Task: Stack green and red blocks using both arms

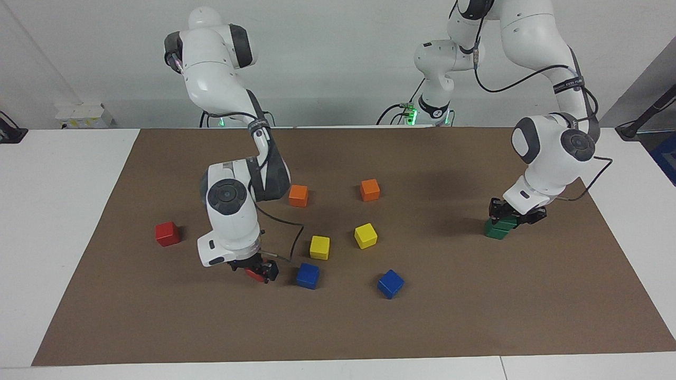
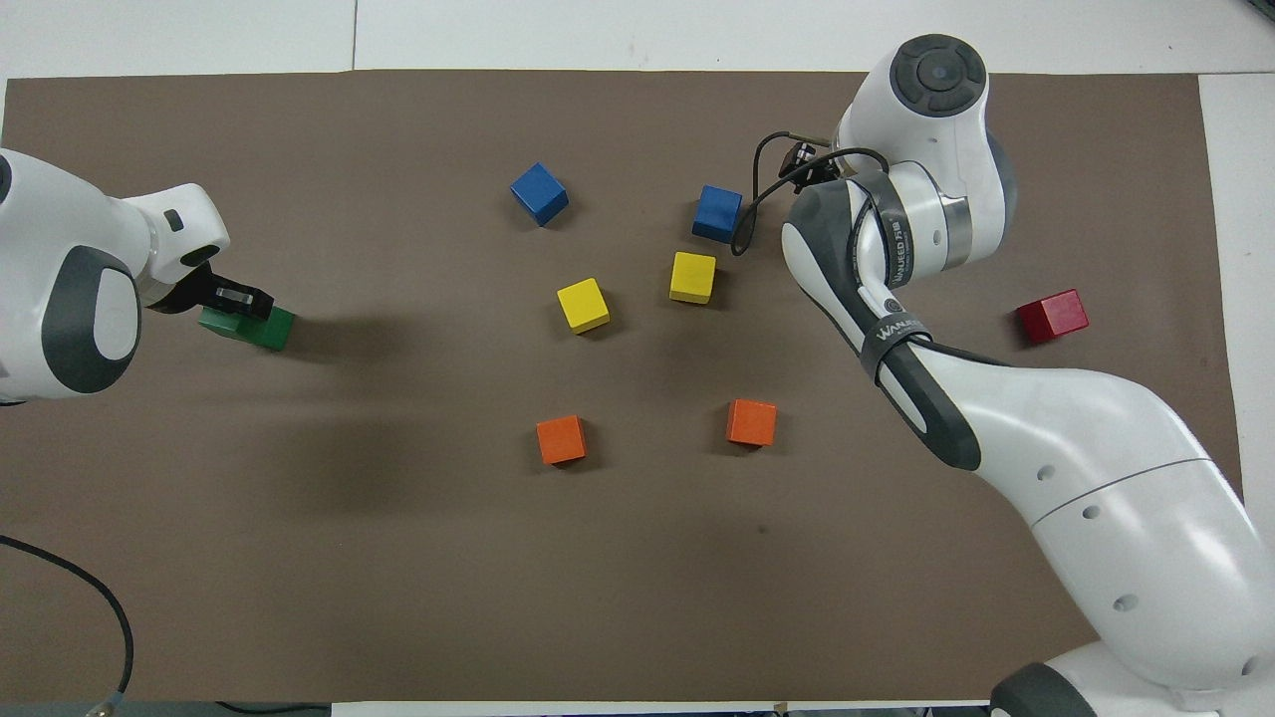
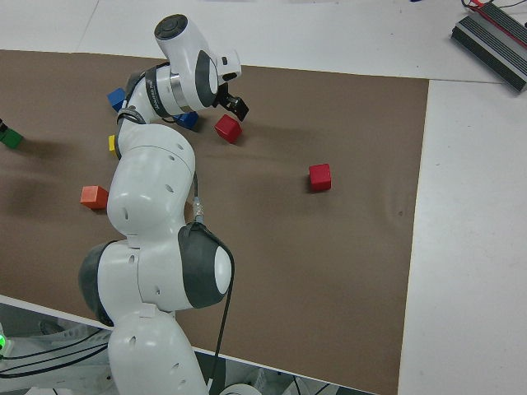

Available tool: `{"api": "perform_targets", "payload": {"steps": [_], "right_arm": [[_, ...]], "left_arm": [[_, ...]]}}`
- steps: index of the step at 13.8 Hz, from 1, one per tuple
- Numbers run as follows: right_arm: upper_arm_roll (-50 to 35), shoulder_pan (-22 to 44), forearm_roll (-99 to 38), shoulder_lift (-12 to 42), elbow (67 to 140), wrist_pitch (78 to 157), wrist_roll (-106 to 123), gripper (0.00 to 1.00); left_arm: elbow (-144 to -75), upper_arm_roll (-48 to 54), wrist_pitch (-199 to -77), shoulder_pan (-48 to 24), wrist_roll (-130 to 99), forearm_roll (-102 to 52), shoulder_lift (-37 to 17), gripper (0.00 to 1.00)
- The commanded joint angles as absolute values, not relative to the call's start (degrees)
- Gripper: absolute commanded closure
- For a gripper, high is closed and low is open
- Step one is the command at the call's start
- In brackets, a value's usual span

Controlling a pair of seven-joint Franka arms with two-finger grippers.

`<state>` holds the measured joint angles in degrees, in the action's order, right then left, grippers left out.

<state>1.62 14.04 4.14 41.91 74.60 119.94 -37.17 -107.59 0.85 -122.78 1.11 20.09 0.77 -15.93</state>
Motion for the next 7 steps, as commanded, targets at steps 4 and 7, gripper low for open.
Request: {"api": "perform_targets", "payload": {"steps": [4, 7], "right_arm": [[1.3, 13.8, 5.5, 39.3, 82.8, 124.2, -36.3, 0.10], [1.3, 13.9, 5.0, 39.2, 82.9, 123.8, -36.1, 1.00]], "left_arm": [[-109.9, 0.8, -124.3, 1.5, 21.7, -0.1, -15.2, 0.00], [-109.8, 0.8, -124.0, 1.5, 21.6, -0.1, -15.0, 0.00]]}}
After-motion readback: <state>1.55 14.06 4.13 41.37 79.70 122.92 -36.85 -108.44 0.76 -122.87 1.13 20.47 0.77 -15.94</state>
